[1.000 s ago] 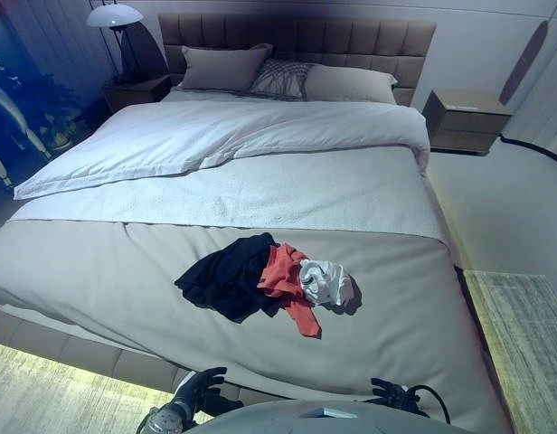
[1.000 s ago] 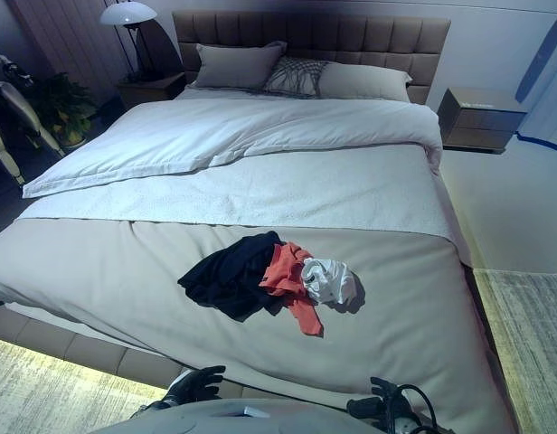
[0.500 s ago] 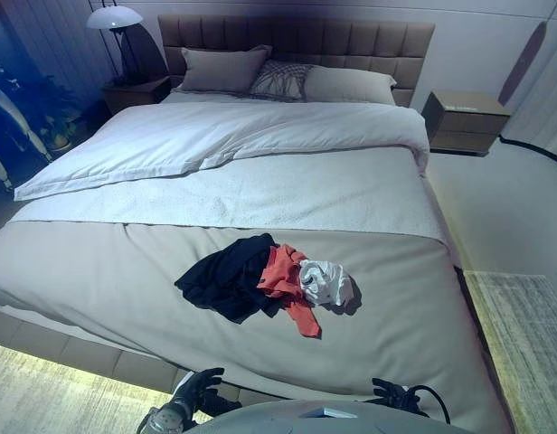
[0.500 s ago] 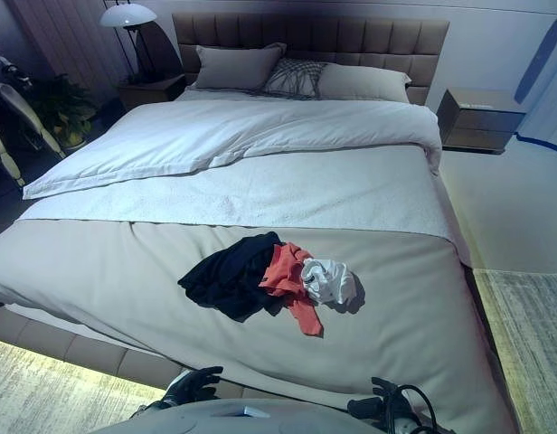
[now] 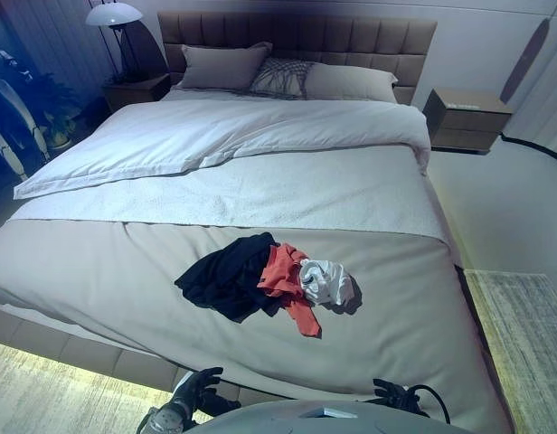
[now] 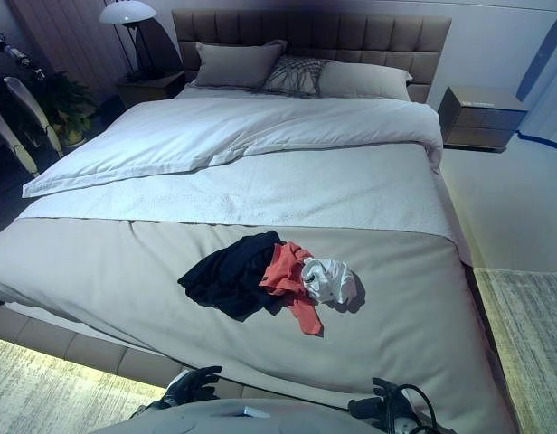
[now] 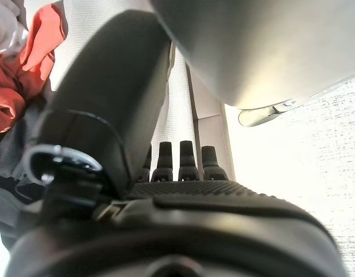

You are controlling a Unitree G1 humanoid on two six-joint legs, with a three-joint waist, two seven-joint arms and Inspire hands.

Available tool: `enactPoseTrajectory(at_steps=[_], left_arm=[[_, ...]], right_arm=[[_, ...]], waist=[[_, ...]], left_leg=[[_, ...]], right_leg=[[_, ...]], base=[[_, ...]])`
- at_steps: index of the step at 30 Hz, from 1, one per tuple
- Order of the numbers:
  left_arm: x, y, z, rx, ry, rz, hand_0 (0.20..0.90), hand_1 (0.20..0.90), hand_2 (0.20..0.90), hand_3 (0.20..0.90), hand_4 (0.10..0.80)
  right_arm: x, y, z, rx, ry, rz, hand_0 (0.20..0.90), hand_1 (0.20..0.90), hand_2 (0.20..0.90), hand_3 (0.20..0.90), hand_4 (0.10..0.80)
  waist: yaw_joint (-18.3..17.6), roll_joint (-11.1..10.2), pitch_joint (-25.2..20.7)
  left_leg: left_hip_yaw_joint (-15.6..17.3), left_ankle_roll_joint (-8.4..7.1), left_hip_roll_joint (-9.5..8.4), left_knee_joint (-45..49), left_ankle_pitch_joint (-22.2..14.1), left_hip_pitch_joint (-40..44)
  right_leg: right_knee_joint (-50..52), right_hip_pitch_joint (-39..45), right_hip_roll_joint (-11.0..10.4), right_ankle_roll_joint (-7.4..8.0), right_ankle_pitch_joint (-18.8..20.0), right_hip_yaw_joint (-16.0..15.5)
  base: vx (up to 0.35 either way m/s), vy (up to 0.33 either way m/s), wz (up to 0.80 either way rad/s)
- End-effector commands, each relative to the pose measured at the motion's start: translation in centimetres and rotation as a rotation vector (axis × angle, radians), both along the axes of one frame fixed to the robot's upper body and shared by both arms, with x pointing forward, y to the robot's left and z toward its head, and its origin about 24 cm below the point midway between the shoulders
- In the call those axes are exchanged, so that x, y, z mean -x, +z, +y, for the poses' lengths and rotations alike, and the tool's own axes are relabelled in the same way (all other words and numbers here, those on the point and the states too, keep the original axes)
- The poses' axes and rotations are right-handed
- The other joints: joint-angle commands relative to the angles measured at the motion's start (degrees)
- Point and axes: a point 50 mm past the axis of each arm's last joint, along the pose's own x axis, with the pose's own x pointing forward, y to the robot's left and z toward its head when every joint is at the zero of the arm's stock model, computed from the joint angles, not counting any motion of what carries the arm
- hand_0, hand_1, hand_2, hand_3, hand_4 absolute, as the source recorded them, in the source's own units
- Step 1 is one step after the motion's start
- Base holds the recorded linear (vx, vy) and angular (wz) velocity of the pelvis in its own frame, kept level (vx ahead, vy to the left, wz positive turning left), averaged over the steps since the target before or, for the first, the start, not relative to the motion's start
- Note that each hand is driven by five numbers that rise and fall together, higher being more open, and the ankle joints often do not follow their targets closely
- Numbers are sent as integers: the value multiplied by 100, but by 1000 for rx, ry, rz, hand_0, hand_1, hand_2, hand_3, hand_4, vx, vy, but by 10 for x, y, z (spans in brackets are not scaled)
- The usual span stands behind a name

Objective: Pick up the clothes from the bed and place them into the basket

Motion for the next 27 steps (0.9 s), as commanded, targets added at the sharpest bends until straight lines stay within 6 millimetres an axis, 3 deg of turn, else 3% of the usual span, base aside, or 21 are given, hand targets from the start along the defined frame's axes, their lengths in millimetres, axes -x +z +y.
enactPoseTrajectory(at_steps=[1, 8, 12, 17, 22, 24, 27], left_arm=[[-26, 5, 1, -23, -36, -70, 900, 900, 900, 900, 800], [-23, 4, 2, -35, -25, -59, 900, 900, 900, 900, 800], [-18, 4, 6, -47, -26, -48, 900, 900, 900, 900, 800], [-13, 6, 18, -55, -66, -22, 900, 900, 900, 900, 800], [-10, 12, 36, -88, -70, -33, 900, 900, 900, 900, 800], [-21, 17, 45, -107, -57, -67, 900, 900, 900, 900, 800], [-52, 33, 63, -145, -21, -158, 900, 900, 900, 900, 800]], right_arm=[[-12, 1, 1, 4, -14, -17, 900, 900, 900, 900, 800], [-15, 4, -6, 48, -106, -63, 900, 900, 900, 900, 800], [-29, 12, -19, 127, -113, -150, 900, 900, 900, 900, 800], [-61, 31, -44, 237, -70, -261, 900, 900, 900, 900, 800], [-118, 73, -71, 363, 59, -470, 900, 900, 900, 900, 800], [-142, 94, -79, 397, 91, -560, 900, 900, 900, 900, 800], [-192, 147, -93, 481, 161, -756, 900, 900, 900, 900, 800]], waist=[[28, -70, 230], [33, -72, 236], [84, -111, 259], [224, -205, 336], [405, -275, 553], [477, -305, 726], [612, -382, 1300]], left_leg=[[552, 167, -356, 37, -393, 43], [573, 175, -357, 37, -397, 74], [582, 177, -358, 37, -400, 84], [554, 185, -348, 37, -396, 34], [530, 228, -295, 38, -302, -172], [518, 247, -254, 220, -254, -469], [403, 246, -226, 1022, -275, -1374]], right_leg=[[258, 104, 78, 112, -95, -300], [272, 126, 83, 116, -97, -308], [276, 134, 77, 132, -79, -335], [276, 103, 84, 143, -57, -368], [636, -232, 132, 97, -180, -377], [852, -539, 147, 57, -199, -384], [1337, -1208, 123, -25, -196, -546]], base=[[0, 0, 0], [27, -9, 0], [72, -46, 0], [74, -88, 3], [53, -111, 6], [-164, -144, 8], [-266, -176, 18]])
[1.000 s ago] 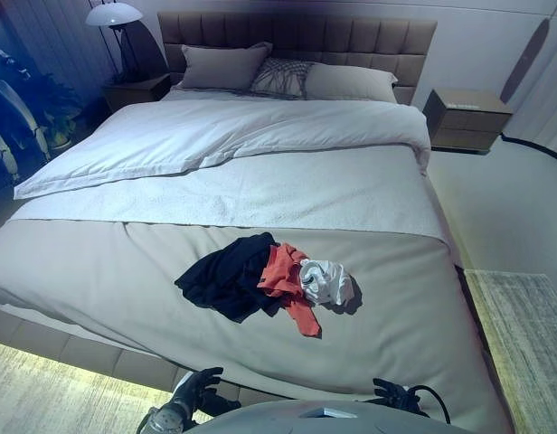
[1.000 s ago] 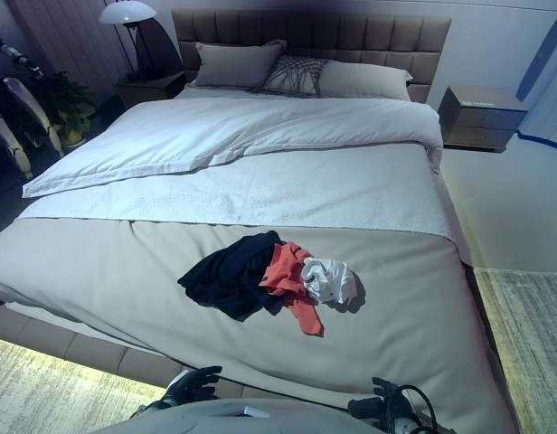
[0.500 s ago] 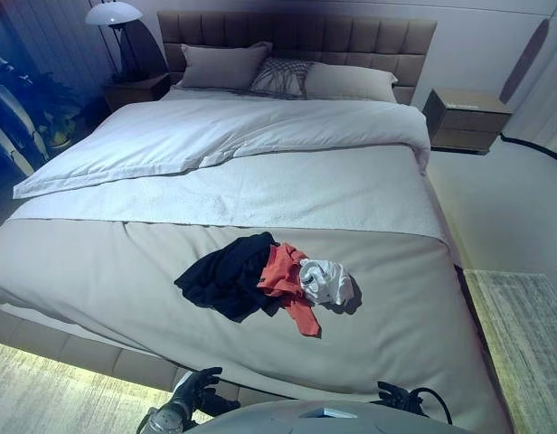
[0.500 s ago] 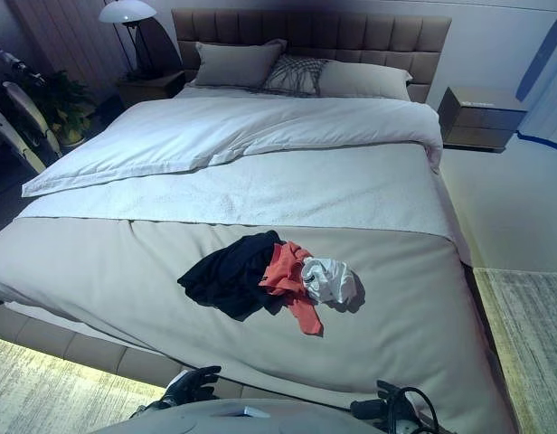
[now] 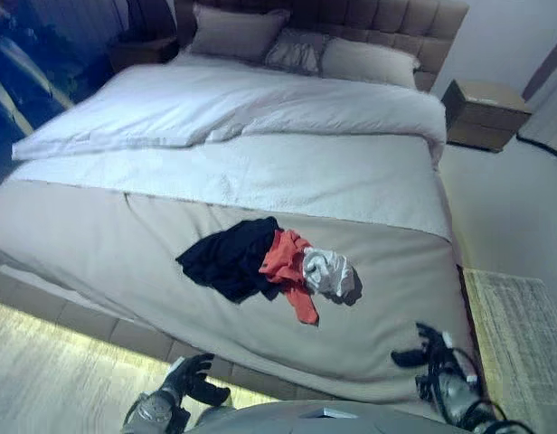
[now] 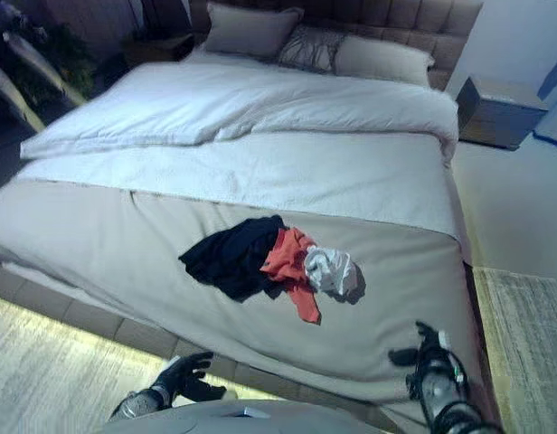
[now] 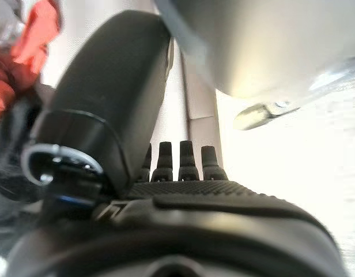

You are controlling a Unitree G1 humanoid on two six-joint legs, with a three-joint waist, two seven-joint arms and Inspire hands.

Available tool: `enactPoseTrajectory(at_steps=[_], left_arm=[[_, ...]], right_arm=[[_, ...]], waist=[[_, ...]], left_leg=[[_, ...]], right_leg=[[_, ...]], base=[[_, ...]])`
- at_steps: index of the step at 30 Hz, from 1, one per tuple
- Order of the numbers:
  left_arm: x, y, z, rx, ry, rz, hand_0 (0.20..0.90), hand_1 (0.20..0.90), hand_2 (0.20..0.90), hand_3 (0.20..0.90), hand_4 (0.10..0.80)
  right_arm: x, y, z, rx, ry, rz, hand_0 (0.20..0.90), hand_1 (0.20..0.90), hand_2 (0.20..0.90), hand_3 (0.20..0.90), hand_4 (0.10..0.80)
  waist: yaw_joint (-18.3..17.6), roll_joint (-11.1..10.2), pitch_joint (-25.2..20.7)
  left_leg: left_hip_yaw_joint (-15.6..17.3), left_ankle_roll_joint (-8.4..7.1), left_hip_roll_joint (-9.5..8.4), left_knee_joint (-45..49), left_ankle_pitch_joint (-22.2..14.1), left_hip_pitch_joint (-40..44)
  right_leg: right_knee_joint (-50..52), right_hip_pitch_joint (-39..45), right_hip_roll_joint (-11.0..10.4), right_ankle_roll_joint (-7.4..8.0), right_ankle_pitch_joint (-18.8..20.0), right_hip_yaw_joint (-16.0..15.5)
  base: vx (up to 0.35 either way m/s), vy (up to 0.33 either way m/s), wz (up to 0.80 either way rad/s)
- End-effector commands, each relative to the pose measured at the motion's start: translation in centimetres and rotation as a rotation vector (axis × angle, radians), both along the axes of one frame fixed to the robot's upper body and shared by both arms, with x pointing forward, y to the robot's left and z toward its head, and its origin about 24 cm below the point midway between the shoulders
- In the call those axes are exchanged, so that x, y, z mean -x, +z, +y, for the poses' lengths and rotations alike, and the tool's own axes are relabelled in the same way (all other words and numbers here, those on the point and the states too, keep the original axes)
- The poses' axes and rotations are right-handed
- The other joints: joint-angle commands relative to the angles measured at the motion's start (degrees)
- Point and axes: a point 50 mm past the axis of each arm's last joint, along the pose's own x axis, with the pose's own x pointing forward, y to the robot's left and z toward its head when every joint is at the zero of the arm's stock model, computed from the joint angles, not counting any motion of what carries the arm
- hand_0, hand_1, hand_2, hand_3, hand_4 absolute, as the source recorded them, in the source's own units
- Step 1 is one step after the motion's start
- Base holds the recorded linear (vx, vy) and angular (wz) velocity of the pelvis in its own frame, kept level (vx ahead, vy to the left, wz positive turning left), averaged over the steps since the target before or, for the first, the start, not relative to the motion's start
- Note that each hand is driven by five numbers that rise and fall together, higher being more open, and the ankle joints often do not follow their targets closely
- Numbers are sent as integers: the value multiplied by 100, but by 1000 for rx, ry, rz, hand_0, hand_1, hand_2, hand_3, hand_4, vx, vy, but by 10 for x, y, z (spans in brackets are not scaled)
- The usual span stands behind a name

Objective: Pick up the clothes from the bed and place them into the basket

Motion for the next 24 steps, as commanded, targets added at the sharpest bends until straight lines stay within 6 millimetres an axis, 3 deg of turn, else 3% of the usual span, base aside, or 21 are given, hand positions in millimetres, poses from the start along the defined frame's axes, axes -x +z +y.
enactPoseTrajectory(at_steps=[1, 6, 11, 17, 21, 22, 24], left_arm=[[-17, 16, 30, -75, 23, -56, 900, 900, 900, 900, 800], [-23, 24, 42, -95, 56, -87, 900, 900, 900, 900, 800], [-29, 31, 50, -99, 78, -125, 900, 900, 900, 900, 800], [-38, 39, 52, -74, 54, -167, 900, 900, 900, 900, 800], [-42, 42, 52, -59, 55, -190, 900, 900, 900, 900, 800], [-44, 43, 51, -54, 53, -196, 900, 900, 900, 900, 800], [-48, 46, 49, -39, 52, -214, 900, 900, 900, 900, 800]], right_arm=[[-89, 88, -16, 148, 138, -388, 900, 900, 900, 900, 800], [-120, 133, -23, 211, 260, -452, 900, 900, 900, 900, 800], [-133, 160, -35, 270, 275, -479, 900, 900, 900, 900, 800], [-151, 207, -54, 426, 233, -484, 900, 900, 900, 900, 800], [-159, 224, -55, 478, 227, -496, 900, 900, 900, 900, 800], [-161, 231, -56, 506, 225, -493, 900, 900, 900, 900, 800], [-167, 248, -59, 568, 211, -482, 900, 900, 900, 900, 800]], waist=[[308, 76, 754], [460, 117, 1113], [641, 166, 1345], [877, 408, 1582], [930, 517, 1643], [950, 558, 1667], [994, 675, 1735]], left_leg=[[601, 396, -240, 689, -386, -603], [452, 380, -280, 978, -265, -1185], [319, 337, -294, 1241, -231, -1591], [199, 234, -275, 1468, -82, -2157], [183, 224, -257, 1623, -37, -2417], [135, 181, -249, 1777, -203, -2488], [121, 197, -242, 2047, -204, -2793]], right_leg=[[1191, -646, 100, -47, -249, -380], [1421, -1085, 72, -149, -246, -493], [1573, -1318, 41, -234, -279, -624], [1783, -1702, -49, -345, -336, -849], [2027, -1967, -108, -401, -406, -918], [2254, -2074, -135, -362, -589, -852], [2642, -2401, -226, -414, -677, -875]], base=[[-170, -98, 49], [-71, -70, 27], [-14, -71, 10], [-25, -38, 14], [13, -18, 6], [63, -21, 6], [1, 6, 8]])
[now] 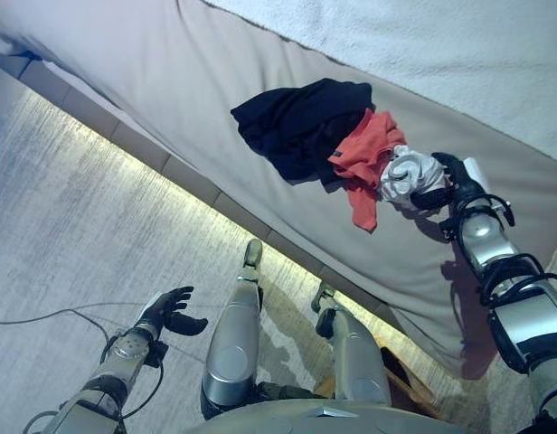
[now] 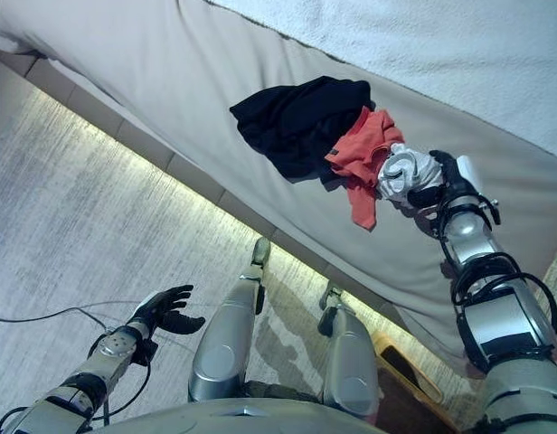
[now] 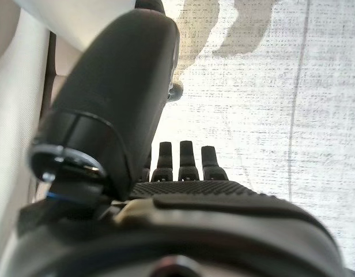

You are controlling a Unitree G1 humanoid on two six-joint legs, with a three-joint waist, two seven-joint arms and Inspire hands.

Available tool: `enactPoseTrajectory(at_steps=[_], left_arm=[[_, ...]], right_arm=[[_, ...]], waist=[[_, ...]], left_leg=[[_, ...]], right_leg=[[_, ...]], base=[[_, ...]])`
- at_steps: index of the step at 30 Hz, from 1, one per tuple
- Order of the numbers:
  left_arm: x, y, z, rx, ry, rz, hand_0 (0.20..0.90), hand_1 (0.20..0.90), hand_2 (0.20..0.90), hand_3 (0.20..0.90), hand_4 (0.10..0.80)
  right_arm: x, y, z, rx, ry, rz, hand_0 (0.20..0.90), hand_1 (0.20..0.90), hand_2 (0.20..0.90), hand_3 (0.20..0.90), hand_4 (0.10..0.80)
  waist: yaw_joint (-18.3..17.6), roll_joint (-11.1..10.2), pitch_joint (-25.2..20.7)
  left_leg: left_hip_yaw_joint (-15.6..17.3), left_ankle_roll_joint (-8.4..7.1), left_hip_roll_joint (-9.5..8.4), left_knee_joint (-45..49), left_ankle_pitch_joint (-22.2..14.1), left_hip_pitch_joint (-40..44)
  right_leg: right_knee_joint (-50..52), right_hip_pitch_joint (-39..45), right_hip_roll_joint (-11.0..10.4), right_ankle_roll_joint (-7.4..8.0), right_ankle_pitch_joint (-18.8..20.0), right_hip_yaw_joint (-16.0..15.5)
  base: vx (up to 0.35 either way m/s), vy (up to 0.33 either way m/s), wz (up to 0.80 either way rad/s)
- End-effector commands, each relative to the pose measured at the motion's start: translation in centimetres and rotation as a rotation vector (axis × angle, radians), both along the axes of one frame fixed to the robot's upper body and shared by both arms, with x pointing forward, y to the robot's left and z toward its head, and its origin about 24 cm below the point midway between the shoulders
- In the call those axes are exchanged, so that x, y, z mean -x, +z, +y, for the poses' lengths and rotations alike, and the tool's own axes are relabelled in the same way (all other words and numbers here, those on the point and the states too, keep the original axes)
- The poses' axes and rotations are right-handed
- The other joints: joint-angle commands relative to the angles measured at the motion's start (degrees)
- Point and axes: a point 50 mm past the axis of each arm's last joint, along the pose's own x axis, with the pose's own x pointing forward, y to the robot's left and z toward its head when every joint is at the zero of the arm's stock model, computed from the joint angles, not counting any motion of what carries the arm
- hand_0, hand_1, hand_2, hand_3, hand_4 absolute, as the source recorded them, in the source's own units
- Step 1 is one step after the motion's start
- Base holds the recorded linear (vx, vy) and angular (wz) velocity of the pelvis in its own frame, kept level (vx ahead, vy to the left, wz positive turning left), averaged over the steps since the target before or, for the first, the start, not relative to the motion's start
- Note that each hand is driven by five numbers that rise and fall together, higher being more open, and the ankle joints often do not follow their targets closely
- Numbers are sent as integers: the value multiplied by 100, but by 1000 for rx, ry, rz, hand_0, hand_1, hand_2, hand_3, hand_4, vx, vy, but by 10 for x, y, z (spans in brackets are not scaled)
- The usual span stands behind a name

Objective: Pick up the clothes from the bed and place them into the basket

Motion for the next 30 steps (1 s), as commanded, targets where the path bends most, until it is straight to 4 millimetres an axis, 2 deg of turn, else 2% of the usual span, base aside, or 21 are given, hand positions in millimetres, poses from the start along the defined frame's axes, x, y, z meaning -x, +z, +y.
enactPoseTrajectory(at_steps=[1, 5, 6, 10, 11, 12, 13, 20, 28, 29, 30], left_arm=[[17, 2, 14, 1, 35, -5, 900, 900, 900, 900, 800], [17, 4, 15, 11, 39, -19, 900, 900, 900, 900, 800], [19, 4, 15, 9, 36, -19, 900, 900, 900, 900, 800], [24, 4, 18, 12, 38, -22, 900, 900, 900, 900, 800], [26, 4, 19, 12, 44, -24, 900, 900, 900, 900, 800], [26, 4, 19, 11, 45, -24, 900, 900, 900, 900, 800], [28, 4, 20, 8, 45, -21, 900, 900, 900, 900, 800], [33, 1, 17, 17, 27, -17, 900, 900, 900, 900, 800], [44, -8, 12, 4, 45, 2, 900, 900, 900, 900, 800], [46, -10, 11, -1, 52, 8, 900, 900, 900, 900, 800], [48, -11, 10, 1, 57, 12, 900, 900, 900, 900, 800]], right_arm=[[0, 64, -33, 210, -92, -111, 900, 900, 900, 900, 800], [-10, 86, -28, 175, -48, -140, 900, 900, 900, 900, 800], [-16, 94, -21, 147, 2, -139, 900, 900, 900, 900, 800], [-20, 93, -14, 93, 80, -69, 900, 900, 900, 900, 800], [-20, 87, -13, 64, 88, -49, 735, 735, 735, 708, 608], [-20, 86, -13, 62, 84, -49, 500, 500, 500, 433, 333], [-19, 83, -14, 55, 70, -54, 300, 300, 300, 200, 100], [-12, 80, -29, -5, -79, -118, 300, 300, 300, 200, 100], [3, 78, -45, -240, -186, -340, 300, 300, 300, 200, 100], [5, 76, -46, -278, -193, -367, 300, 300, 300, 200, 100], [6, 73, -46, -298, -194, -381, 300, 300, 300, 200, 100]], waist=[[71, 280, -431], [108, 395, -367], [142, 442, -337], [174, 500, -327], [199, 527, -326], [204, 537, -322], [221, 553, -315], [254, 597, -349], [136, 460, -470], [126, 475, -488], [98, 465, -522]], left_leg=[[501, 222, -22, 638, -149, -839], [497, 244, 0, 783, -122, -1106], [480, 252, 17, 797, -105, -1181], [455, 245, 59, 794, -60, -1230], [453, 236, 63, 770, -44, -1198], [448, 233, 64, 763, -38, -1185], [435, 216, 71, 750, -24, -1156], [432, 137, 95, 554, 41, -876], [504, 38, 154, 96, 73, -278], [556, 67, 189, 10, 252, -255], [564, 52, 199, -41, 255, -188]], right_leg=[[1014, -741, 129, -331, -335, -331], [1308, -1054, 92, -376, -429, -305], [1406, -1152, 89, -406, -491, -288], [1542, -1223, 86, -439, -577, -278], [1558, -1177, 91, -459, -619, -297], [1564, -1160, 90, -463, -630, -305], [1539, -1096, 92, -475, -638, -338], [1285, -699, 152, -471, -613, -446], [604, -53, 278, -372, -452, -360], [471, 7, 282, -419, -287, -438], [402, 72, 300, -408, -278, -417]], base=[[-39, 16, 7], [-32, 2, 9], [-39, -5, 4], [-8, 0, 1], [7, 5, 4], [24, -5, 6], [46, -9, 4], [33, 7, 4], [21, 22, 2], [-60, 85, -2], [-59, 109, -6]])
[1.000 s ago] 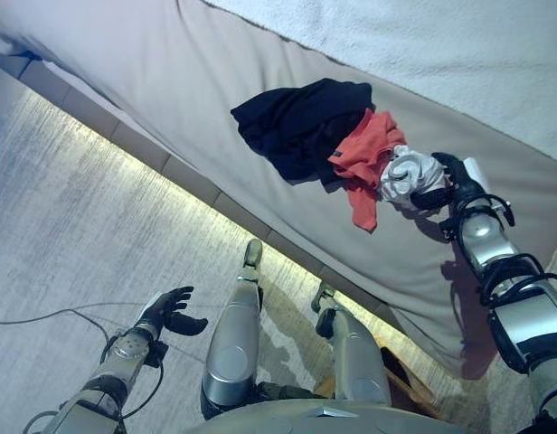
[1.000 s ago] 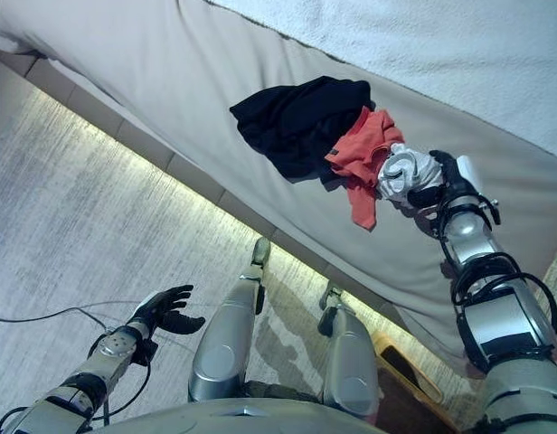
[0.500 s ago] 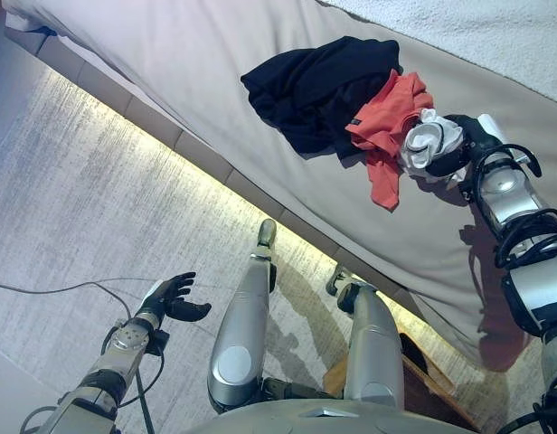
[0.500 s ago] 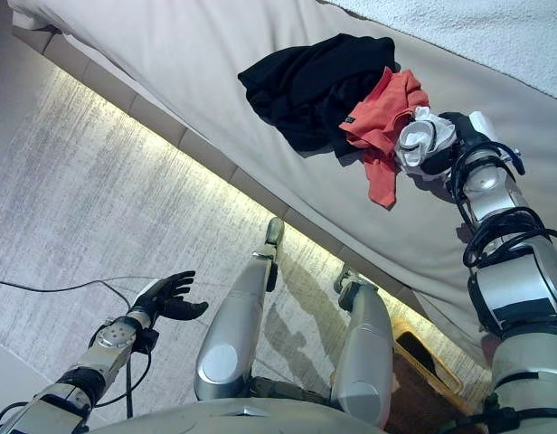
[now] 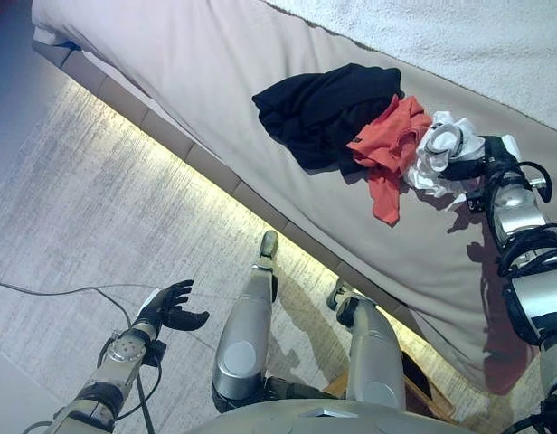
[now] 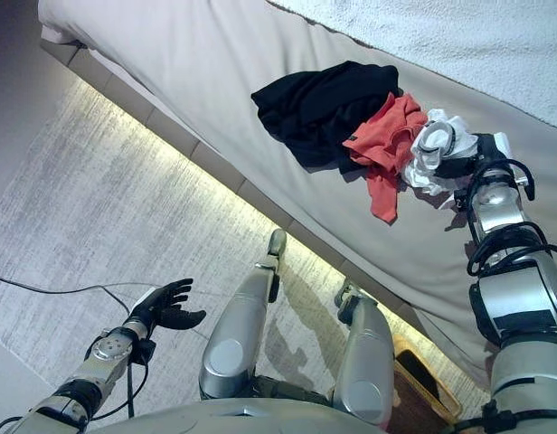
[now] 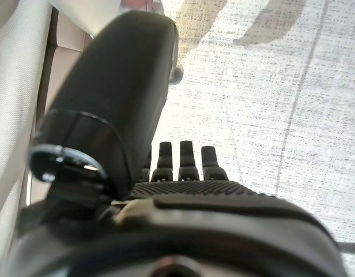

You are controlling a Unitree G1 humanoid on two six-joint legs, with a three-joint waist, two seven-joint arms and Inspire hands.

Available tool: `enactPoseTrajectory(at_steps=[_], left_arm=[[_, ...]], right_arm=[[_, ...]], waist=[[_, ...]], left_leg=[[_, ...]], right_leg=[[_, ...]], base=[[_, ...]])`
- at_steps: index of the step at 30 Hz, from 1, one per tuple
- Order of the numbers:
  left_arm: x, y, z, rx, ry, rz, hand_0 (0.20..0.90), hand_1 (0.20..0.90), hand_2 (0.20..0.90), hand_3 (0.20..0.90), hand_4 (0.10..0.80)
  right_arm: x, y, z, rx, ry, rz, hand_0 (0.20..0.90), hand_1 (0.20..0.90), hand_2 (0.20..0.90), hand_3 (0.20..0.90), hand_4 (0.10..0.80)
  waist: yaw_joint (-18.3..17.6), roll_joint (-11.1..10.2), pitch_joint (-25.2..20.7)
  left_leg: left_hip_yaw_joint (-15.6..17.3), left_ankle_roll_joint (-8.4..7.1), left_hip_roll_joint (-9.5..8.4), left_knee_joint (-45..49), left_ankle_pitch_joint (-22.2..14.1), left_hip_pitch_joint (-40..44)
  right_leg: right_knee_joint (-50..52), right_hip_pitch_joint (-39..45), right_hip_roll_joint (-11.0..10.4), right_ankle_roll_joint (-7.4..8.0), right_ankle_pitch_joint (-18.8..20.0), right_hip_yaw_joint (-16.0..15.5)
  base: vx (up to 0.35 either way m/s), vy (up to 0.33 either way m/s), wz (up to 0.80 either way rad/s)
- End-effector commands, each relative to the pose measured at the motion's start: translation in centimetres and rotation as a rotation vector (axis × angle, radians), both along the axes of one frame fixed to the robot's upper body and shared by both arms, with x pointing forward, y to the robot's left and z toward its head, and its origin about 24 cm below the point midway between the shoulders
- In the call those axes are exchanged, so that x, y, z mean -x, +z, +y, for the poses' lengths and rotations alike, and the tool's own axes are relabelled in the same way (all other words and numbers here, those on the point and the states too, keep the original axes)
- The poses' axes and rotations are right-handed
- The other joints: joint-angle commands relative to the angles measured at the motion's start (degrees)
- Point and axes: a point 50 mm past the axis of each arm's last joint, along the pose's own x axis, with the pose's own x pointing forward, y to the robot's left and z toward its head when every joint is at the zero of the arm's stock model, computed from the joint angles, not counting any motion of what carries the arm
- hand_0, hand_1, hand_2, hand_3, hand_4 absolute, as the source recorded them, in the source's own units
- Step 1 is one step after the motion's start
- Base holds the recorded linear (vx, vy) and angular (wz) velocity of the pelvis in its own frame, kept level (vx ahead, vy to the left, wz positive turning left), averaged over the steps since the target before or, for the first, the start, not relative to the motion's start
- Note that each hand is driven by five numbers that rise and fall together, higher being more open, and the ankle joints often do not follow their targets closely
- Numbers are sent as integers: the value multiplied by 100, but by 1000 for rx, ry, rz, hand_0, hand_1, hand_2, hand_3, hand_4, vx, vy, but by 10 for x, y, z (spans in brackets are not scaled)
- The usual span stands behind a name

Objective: Pick up the clothes from the bed and place them into the basket

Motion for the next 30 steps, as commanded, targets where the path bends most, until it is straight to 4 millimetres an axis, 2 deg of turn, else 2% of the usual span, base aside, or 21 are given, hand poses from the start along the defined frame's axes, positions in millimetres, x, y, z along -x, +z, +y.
enactPoseTrajectory(at_steps=[1, 2, 5, 6, 10, 14, 15, 17, 19, 21, 22, 24, 25, 28, 29, 30], left_arm=[[45, -17, 7, -36, 32, 79, 900, 900, 900, 900, 800], [46, -18, 6, -34, 32, 79, 900, 900, 900, 900, 800], [55, -28, -8, -21, 38, 98, 900, 900, 900, 900, 800], [61, -32, -12, -18, 47, 113, 900, 900, 900, 900, 800], [69, -40, -23, -9, 51, 146, 900, 900, 900, 900, 800], [75, -45, -34, -1, 49, 166, 900, 900, 900, 900, 800], [76, -46, -36, 1, 47, 166, 900, 900, 900, 900, 800], [81, -49, -43, 33, 75, 171, 900, 900, 900, 900, 800], [83, -50, -47, 62, 85, 168, 900, 900, 900, 900, 800], [87, -53, -54, 70, 73, 184, 900, 900, 900, 900, 800], [93, -55, -59, 80, 83, 198, 900, 900, 900, 900, 800], [96, -57, -64, 102, 105, 197, 900, 900, 900, 900, 800], [94, -56, -68, 113, 79, 192, 900, 900, 900, 900, 800], [86, -56, -70, 106, 20, 190, 900, 900, 900, 900, 800], [77, -53, -69, 99, -4, 171, 900, 900, 900, 900, 800], [70, -50, -65, 95, -2, 155, 900, 900, 900, 900, 800]], right_arm=[[10, 29, -14, -39, -53, -273, 300, 300, 300, 200, 100], [11, 27, -14, -49, -53, -281, 300, 300, 300, 200, 100], [20, 3, -6, -147, -49, -332, 300, 300, 300, 200, 100], [27, -12, -2, -191, -47, -344, 300, 300, 300, 200, 100], [46, -45, 11, -326, -48, -390, 300, 300, 300, 200, 100], [70, -79, 31, -445, -47, -398, 300, 300, 300, 200, 100], [73, -82, 32, -470, -58, -405, 300, 300, 300, 200, 100], [94, -104, 41, -559, -94, -411, 300, 300, 300, 200, 100], [107, -118, 49, -608, -126, -421, 300, 300, 300, 200, 100], [117, -130, 57, -657, -173, -424, 300, 300, 300, 200, 100], [119, -136, 67, -667, -176, -408, 300, 300, 300, 200, 100], [120, -143, 78, -691, -180, -382, 300, 300, 300, 200, 100], [123, -149, 85, -680, -222, -353, 300, 300, 300, 200, 100], [135, -166, 85, -676, -322, -287, 300, 300, 300, 200, 100], [145, -177, 84, -702, -401, -263, 300, 300, 300, 200, 100], [155, -185, 81, -696, -448, -240, 300, 300, 300, 200, 100]], waist=[[-113, -7, -768], [-125, -16, -781], [-266, -126, -949], [-357, -188, -1082], [-588, -304, -1407], [-824, -383, -1669], [-852, -394, -1716], [-1051, -444, -1915], [-1150, -492, -2003], [-1181, -583, -2040], [-1144, -620, -2050], [-1078, -624, -2102], [-1062, -543, -2177], [-1188, -474, -2208], [-1276, -466, -2233], [-1332, -472, -2241]], left_leg=[[554, 21, 95, -334, 199, -88], [565, 19, 98, -379, 200, -33], [688, -15, 136, -761, 223, 424], [756, -38, 171, -959, 234, 634], [938, -83, 215, -1455, 270, 1183], [1024, -57, 153, -1668, 192, 1608], [1030, -45, 143, -1682, 197, 1624], [1085, -8, 72, -1585, 69, 1807], [1106, 8, 4, -1366, -81, 1855], [866, 24, -103, -893, -307, 1798], [360, 82, -252, -652, -354, 1783], [-291, 219, -488, -726, -460, 1880], [-511, 310, -505, -1210, -387, 2115], [-263, 368, -472, -1348, -458, 2298], [-156, 415, -495, -1409, -516, 2374], [-22, 467, -542, -1534, -552, 2480]], right_leg=[[-515, 310, 445, -108, 170, -215], [-560, 359, 453, -97, 176, -203], [-990, 836, 499, 1, 220, -136], [-1190, 1054, 521, 41, 223, -97], [-1601, 1516, 574, 116, 278, 24], [-1862, 1813, 582, 172, 374, 146], [-1905, 1823, 581, 179, 416, 157], [-1999, 1927, 553, 192, 489, 293], [-2038, 1999, 526, 170, 520, 385], [-2046, 2084, 463, 134, 552, 506], [-2056, 2143, 455, 144, 598, 729], [-2102, 2185, 477, 199, 660, 1087], [-2166, 2209, 535, 267, 683, 1349], [-2030, 2144, 381, 401, 714, 1414], [-2008, 2104, 263, 500, 763, 1439], [-2002, 2027, 94, 667, 950, 1417]], base=[[15, 74, -7], [28, 95, -8], [81, 94, -16], [94, 75, -5], [73, 62, -16], [48, 51, -12], [72, 60, -15], [69, 91, -19], [36, 110, -28], [39, 161, -31], [56, 203, -45], [69, 258, -87], [43, 248, -106], [9, 267, -125], [-29, 197, -59], [-37, 187, -42]])
